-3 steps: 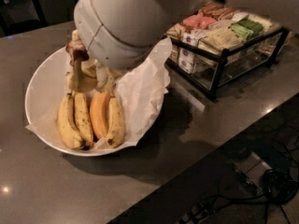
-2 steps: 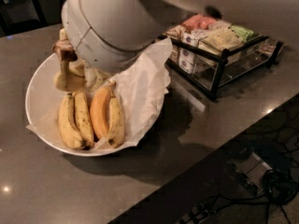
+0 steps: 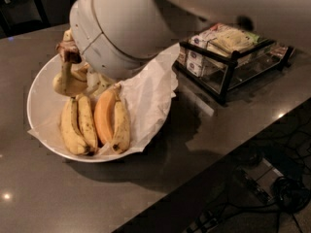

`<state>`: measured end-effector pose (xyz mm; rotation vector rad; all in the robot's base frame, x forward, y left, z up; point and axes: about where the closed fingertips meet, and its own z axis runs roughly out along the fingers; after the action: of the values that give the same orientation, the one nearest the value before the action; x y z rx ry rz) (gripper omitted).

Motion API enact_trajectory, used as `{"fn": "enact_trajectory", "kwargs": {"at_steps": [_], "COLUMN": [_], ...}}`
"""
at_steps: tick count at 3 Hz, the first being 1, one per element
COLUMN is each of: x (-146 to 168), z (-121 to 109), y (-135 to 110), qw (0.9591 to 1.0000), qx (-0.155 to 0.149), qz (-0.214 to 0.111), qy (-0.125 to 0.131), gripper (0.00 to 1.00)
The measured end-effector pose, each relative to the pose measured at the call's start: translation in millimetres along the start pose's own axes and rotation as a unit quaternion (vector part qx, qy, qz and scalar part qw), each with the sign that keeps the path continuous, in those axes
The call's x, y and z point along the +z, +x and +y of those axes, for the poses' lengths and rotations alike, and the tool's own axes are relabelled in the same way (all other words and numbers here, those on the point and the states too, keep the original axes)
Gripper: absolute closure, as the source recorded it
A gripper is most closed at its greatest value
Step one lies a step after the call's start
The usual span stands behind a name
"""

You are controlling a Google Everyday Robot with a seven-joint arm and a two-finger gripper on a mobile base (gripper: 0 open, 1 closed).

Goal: Pick banana from white bowl

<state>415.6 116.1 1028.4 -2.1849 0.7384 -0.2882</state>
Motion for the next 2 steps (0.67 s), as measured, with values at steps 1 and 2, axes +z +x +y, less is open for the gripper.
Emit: {"fn": "enact_trajectory", "kwargs": {"at_steps": [1,2], "x": [-42,-89], "z": [16,14], "y": [28,32], "qw": [0.9959,0.9872], "qx": [0.021,0.014], "qz": [0.022,0.048], "qy": [0.084,0.152], "gripper": [1.00,1.00]}}
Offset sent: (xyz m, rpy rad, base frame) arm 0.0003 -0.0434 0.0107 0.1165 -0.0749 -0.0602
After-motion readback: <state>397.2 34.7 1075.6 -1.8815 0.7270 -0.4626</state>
